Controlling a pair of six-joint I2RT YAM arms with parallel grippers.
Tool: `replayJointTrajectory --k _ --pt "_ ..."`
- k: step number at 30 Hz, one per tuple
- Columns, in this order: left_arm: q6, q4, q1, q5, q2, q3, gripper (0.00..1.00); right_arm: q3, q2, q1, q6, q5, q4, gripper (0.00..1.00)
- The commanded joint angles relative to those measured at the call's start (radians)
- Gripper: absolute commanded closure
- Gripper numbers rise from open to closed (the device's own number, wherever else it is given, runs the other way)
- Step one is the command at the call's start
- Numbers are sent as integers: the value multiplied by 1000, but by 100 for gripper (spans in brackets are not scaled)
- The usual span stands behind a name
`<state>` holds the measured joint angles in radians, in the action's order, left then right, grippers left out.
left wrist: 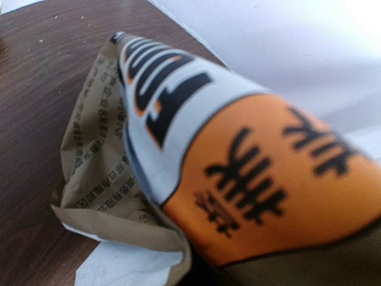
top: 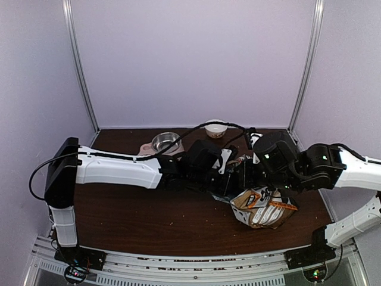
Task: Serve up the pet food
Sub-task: Insert the spatula into the pet food bag.
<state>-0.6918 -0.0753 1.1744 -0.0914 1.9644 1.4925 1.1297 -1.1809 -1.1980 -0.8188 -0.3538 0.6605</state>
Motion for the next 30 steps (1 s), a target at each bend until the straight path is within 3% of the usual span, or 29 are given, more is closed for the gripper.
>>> replayJointTrajectory --k 1,6,11,15,22,30 --pt "43 206 5 -132 29 -41 100 47 4 -18 -7 70 -72 100" --pt "80 229 5 -89 -22 -95 100 43 14 -17 -10 73 -72 100" --pt "170 52 4 138 -80 -98 100 29 19 -17 -13 66 -65 100" --pt "217 -19 5 219 -62 -67 100 22 20 -18 -16 65 -64 100" --pt "279 -79 35 165 94 82 100 31 15 -18 -14 62 -57 100" --pt "300 30 37 -110 127 90 100 31 17 -18 -19 59 -53 100"
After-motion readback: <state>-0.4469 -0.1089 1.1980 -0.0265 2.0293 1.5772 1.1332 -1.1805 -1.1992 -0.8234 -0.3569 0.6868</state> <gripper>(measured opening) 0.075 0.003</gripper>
